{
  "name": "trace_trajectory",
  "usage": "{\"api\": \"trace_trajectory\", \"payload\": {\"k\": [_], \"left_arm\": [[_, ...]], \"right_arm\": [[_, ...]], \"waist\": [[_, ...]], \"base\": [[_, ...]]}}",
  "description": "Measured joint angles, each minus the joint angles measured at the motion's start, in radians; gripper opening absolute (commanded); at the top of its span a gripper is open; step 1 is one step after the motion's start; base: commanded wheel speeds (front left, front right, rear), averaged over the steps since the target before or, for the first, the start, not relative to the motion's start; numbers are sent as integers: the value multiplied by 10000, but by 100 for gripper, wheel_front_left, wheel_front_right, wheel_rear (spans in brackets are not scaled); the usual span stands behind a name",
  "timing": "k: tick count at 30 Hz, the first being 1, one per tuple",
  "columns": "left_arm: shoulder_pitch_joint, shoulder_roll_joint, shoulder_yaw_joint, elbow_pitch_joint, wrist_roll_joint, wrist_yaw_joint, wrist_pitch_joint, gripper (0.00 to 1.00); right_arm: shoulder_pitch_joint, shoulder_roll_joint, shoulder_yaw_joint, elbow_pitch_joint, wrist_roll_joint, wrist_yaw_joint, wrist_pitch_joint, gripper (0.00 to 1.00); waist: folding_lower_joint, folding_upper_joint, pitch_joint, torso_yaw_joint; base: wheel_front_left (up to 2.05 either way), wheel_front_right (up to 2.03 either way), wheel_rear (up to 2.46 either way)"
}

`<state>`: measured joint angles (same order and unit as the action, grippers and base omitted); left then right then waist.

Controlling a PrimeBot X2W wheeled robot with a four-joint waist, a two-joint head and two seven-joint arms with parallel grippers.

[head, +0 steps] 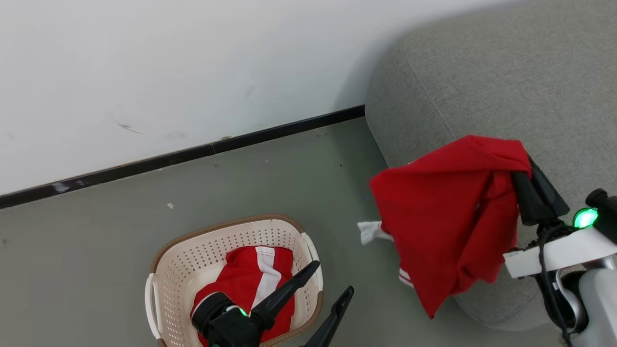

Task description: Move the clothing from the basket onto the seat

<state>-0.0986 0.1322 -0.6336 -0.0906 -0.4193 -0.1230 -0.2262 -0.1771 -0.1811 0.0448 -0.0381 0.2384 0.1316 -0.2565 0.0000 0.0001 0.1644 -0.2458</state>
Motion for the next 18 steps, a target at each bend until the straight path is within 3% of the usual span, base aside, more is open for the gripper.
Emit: {"api": "trace_trajectory", "payload": {"k": [10, 18], "left_arm": [[-90, 25, 278, -213, 217, 151, -50, 100], [-89, 44, 360, -353, 362, 253, -58, 100]], "right_arm": [[-2232, -29, -1668, 1563, 1847, -8, 163, 0], [-4246, -550, -2226, 2573, 2184, -6, 819, 0]], "waist": [[0, 0, 688, -4], [0, 0, 1155, 250]], "base": [[0, 0, 0], [0, 0, 0]]}}
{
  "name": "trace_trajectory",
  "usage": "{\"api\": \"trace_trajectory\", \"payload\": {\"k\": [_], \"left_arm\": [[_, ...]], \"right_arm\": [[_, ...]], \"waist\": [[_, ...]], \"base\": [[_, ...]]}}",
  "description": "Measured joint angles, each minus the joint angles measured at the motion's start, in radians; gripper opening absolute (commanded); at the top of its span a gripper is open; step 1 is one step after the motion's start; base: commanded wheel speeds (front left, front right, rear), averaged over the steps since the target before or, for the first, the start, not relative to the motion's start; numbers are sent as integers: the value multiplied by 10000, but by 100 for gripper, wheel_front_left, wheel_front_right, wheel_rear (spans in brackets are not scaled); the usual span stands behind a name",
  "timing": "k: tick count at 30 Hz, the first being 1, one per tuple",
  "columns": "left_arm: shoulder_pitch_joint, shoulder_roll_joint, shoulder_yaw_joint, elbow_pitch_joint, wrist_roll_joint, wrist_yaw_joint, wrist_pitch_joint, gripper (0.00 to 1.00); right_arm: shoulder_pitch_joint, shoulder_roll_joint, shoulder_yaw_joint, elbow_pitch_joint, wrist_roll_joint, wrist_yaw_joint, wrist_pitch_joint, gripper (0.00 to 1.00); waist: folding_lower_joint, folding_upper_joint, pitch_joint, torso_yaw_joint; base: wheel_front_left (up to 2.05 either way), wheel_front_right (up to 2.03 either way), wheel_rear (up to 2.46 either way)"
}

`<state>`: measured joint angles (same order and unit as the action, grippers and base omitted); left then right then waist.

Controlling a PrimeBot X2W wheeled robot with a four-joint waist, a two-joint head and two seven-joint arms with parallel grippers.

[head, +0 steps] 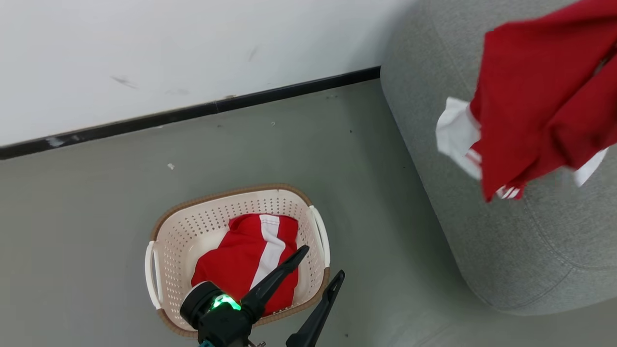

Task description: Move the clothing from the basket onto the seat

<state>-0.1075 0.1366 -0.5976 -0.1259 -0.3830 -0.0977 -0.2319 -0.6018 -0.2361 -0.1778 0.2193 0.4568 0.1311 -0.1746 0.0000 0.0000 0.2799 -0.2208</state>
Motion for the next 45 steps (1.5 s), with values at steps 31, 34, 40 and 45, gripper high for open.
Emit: {"api": "trace_trajectory", "payload": {"k": [31, 34, 40, 45], "left_arm": [[5, 384, -136, -514, 424, 161, -71, 100], [-58, 399, -134, -577, 456, 157, -71, 100], [-386, 424, -140, -679, 512, 146, -71, 100], [-568, 474, -142, -685, 518, 140, -71, 100]], "right_arm": [[-6758, -2773, -3800, 3089, -1498, -2, 719, 0], [-6879, -2934, -3940, 3193, -1745, -2, 719, 0], [-6966, -3319, -4976, 3772, -2336, -2, 790, 0], [-6923, -3336, -5659, 4358, -2736, -2, 1043, 0]], "waist": [[0, 0, 2086, 1722], [0, 0, 2274, 1831], [1, 0, 2642, 1968], [0, 0, 2913, 2014]], "base": [[0, 0, 0], [0, 0, 0], [0, 0, 0], [0, 0, 0]]}}
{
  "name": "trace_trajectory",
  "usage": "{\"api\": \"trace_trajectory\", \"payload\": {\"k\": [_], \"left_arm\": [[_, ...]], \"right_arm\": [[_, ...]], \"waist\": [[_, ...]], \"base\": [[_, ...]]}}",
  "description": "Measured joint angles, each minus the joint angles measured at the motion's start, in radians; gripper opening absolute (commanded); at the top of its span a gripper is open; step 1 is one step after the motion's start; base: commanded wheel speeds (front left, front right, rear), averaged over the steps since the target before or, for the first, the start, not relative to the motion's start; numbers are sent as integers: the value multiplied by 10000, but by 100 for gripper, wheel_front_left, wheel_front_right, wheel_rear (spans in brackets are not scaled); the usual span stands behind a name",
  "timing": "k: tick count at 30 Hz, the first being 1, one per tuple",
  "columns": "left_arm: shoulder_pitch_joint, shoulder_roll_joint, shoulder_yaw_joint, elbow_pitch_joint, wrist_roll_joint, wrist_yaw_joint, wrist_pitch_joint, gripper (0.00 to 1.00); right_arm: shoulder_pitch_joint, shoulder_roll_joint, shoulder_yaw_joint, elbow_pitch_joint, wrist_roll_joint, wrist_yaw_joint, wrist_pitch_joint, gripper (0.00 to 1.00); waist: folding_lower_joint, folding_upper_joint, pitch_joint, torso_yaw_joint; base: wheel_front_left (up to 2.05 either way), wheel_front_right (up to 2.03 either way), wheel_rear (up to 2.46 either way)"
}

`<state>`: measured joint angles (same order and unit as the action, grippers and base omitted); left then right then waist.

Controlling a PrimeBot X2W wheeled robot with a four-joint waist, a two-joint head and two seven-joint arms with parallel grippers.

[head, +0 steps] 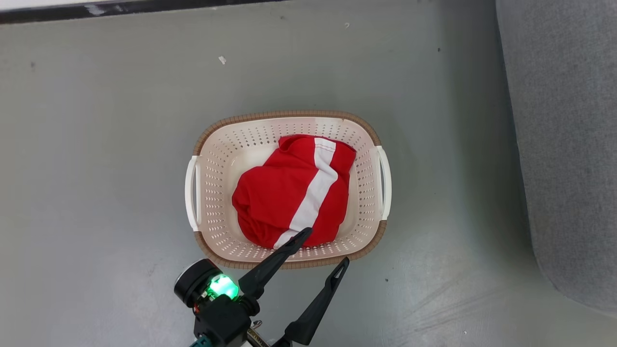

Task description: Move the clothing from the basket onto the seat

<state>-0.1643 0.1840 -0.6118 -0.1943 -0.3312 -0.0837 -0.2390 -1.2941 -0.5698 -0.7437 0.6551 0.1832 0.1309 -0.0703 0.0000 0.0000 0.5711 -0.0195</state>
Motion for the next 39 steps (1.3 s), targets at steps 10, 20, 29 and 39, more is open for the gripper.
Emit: {"api": "trace_trajectory", "payload": {"k": [10, 20, 29, 39], "left_arm": [[-221, 29, -8, -17, 82, -73, 13, 100], [-476, 48, 263, -35, 84, -63, 15, 100], [-753, -10, 314, 61, 82, -65, 12, 100], [-816, -311, 414, 382, -31, -69, -17, 100]], "right_arm": [[602, 709, -752, 892, -297, 0, 67, 0], [1612, 1333, -1728, 1879, -546, 0, -545, 0], [1768, 1390, -1335, 2242, -731, 0, -1266, 100], [2119, 1818, 155, 2201, -761, 0, -1676, 100]], "waist": [[0, 0, 458, 48], [0, 0, 737, -36], [0, 0, 637, -259], [0, 0, 192, -348]], "base": [[0, 0, 0], [0, 0, 0], [0, 0, 0], [0, 0, 0]]}}
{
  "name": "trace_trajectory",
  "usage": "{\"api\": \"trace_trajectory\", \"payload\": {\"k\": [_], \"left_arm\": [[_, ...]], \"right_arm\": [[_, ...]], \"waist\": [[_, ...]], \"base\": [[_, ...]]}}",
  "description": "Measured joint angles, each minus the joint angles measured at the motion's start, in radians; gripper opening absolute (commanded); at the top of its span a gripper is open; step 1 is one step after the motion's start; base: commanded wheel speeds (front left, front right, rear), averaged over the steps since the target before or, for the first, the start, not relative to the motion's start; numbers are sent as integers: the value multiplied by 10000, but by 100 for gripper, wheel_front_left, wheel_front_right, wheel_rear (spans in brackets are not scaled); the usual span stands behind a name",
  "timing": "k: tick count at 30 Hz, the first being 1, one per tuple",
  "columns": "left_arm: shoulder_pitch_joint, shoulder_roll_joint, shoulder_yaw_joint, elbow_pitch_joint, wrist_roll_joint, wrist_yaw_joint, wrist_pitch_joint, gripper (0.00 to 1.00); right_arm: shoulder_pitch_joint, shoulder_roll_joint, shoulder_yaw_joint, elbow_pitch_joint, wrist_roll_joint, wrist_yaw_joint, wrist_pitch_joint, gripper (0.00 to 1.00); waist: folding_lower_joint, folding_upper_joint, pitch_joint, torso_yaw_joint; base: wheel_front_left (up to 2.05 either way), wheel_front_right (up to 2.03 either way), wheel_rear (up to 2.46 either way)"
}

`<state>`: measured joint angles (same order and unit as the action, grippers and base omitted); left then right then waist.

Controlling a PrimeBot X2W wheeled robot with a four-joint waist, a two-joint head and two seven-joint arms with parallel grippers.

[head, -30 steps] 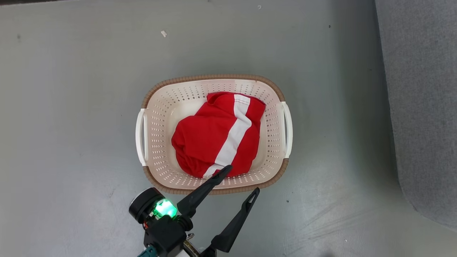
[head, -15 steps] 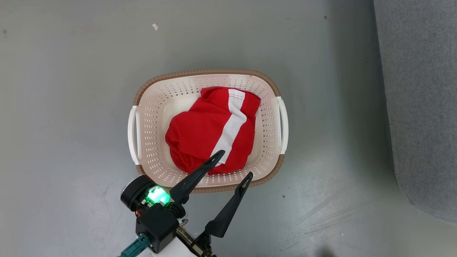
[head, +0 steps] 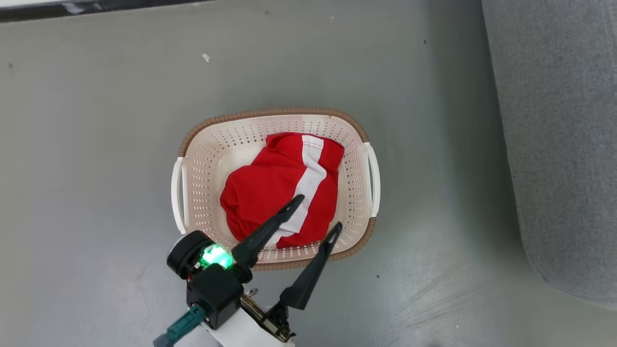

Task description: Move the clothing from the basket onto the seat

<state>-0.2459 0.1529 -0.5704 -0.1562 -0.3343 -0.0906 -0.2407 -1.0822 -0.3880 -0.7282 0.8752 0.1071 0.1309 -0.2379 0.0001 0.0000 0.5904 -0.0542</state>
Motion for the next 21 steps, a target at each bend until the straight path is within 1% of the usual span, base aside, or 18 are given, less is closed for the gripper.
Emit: {"api": "trace_trajectory", "payload": {"k": [1, 5, 10, 12, 13, 14, 18, 21], "left_arm": [[0, 0, 0, 0, 0, 0, 0, 100], [-94, -54, 226, 176, -102, 2, -71, 100], [-99, -221, 583, 420, -265, 90, -75, 100], [-99, -278, 755, 533, -355, 132, -79, 100], [-97, -291, 897, 656, -416, 188, -86, 100], [-95, -307, 976, 715, -464, 190, -86, 100], [-80, -364, 1235, 961, -596, 270, -88, 100], [-27, -453, 1461, 1112, -650, 332, -88, 100]], "right_arm": [[0, 0, 0, 0, 0, 0, 0, 100], [592, 533, 571, -105, 272, 0, -98, 100], [1286, 1156, 1321, -625, 734, 0, -104, 100], [1643, 1429, 1613, -917, 855, 0, -138, 100], [2042, 1691, 1900, -1237, 972, 0, -178, 100], [2239, 1814, 2015, -1513, 999, 0, -176, 100], [2819, 2142, 2560, -2525, 1112, 0, -182, 100], [3372, 2479, 2980, -2951, 1294, 0, -184, 100]], "waist": [[0, 0, 0, 0], [0, 0, -245, -21], [0, 0, -601, -41], [0, 0, -761, -46], [0, 0, -931, -49], [0, 0, -1017, -49], [-1, 0, -1381, -44], [0, 0, -1668, -25]], "base": [[0, 0, 0], [0, 0, 0], [0, 0, 0], [0, 0, 0], [0, 0, 0], [0, 0, 0], [0, 0, 0], [0, 0, 0]]}}
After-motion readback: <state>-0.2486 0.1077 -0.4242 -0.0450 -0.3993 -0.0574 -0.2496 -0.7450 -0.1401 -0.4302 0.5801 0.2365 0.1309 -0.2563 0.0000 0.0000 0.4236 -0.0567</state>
